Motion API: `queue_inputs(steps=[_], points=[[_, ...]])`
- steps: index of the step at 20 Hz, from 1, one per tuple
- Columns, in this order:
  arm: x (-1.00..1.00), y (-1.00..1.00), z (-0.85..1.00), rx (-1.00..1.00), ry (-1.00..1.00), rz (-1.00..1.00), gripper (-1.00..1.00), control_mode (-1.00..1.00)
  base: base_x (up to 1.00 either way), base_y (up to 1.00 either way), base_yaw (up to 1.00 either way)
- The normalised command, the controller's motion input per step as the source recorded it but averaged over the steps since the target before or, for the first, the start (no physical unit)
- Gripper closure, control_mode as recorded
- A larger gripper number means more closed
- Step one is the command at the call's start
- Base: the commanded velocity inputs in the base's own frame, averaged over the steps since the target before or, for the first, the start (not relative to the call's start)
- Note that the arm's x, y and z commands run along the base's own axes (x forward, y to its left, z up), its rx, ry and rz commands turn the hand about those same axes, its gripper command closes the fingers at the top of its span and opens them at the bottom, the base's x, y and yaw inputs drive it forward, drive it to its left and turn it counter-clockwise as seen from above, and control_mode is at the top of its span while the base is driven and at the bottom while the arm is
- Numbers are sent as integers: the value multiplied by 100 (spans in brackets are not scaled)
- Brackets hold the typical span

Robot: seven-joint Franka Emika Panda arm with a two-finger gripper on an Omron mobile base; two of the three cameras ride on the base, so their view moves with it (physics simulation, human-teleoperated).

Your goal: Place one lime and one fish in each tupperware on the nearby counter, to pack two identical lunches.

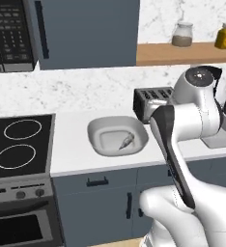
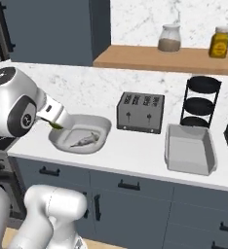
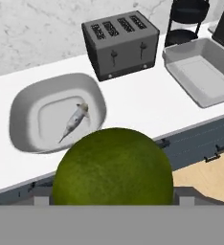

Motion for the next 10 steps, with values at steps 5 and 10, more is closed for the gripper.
queue_inputs(steps=[5,10], points=[[36,17,-36,11,0,-11,100,-100,44,57,-19],[100,4,-100,21,2,-16,100,-100,0,0,0]])
